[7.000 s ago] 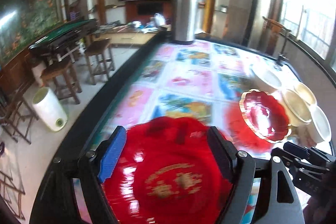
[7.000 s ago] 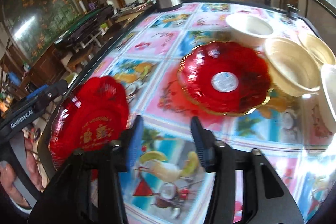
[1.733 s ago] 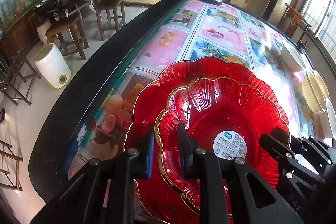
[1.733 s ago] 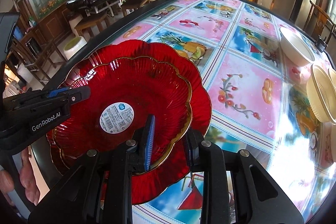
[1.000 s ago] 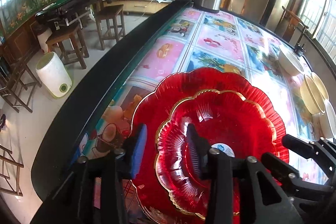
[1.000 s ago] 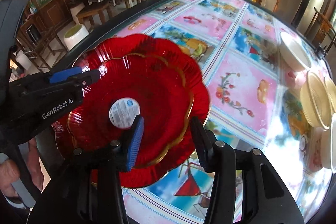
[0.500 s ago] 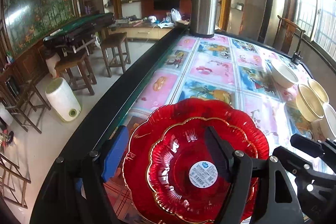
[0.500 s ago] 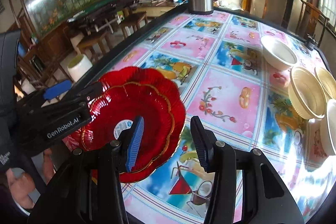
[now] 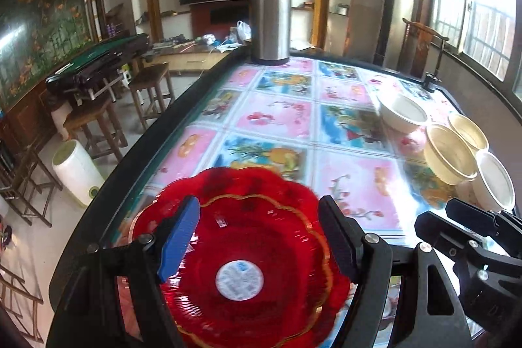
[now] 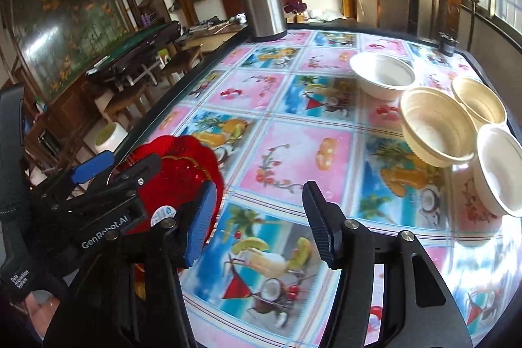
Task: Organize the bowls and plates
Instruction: 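Carry the stacked red plates with the left tool to the table edge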
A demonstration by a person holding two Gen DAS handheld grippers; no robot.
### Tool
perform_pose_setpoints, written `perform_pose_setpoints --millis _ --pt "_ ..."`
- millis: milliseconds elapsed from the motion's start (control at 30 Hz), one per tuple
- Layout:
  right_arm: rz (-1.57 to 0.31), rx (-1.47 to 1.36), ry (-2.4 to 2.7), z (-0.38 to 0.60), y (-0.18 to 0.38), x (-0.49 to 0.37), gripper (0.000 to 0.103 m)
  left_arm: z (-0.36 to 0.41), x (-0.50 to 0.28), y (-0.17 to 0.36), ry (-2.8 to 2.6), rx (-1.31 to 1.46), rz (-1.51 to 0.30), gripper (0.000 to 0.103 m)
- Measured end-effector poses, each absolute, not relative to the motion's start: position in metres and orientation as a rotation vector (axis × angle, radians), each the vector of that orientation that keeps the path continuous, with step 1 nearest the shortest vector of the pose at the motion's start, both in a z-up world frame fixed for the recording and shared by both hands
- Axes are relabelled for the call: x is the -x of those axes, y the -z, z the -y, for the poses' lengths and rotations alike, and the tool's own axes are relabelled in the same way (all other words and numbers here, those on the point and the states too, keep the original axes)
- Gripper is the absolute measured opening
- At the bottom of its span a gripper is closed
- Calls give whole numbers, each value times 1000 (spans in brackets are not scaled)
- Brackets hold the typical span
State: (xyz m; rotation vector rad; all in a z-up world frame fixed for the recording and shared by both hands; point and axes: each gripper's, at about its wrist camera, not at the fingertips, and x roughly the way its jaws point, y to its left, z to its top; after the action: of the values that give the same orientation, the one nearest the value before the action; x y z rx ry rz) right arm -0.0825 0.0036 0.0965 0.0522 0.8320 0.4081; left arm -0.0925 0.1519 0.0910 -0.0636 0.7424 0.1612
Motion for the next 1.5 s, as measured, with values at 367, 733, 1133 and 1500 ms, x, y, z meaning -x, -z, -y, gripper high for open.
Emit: perform_pose_setpoints --millis 367,733,1133,1500 --pt "-834 -100 -337 43 -93 72 56 -100 73 -90 -87 30 -757 75" --pt "-835 -159 -267 88 -89 65 56 -52 58 -90 -15 2 -766 75" --pt "-836 -219 -202 136 -83 65 55 -4 49 -86 42 -38 -778 75" --pt "-836 -264 -154 170 -79 64 55 21 29 -78 70 -23 -821 75"
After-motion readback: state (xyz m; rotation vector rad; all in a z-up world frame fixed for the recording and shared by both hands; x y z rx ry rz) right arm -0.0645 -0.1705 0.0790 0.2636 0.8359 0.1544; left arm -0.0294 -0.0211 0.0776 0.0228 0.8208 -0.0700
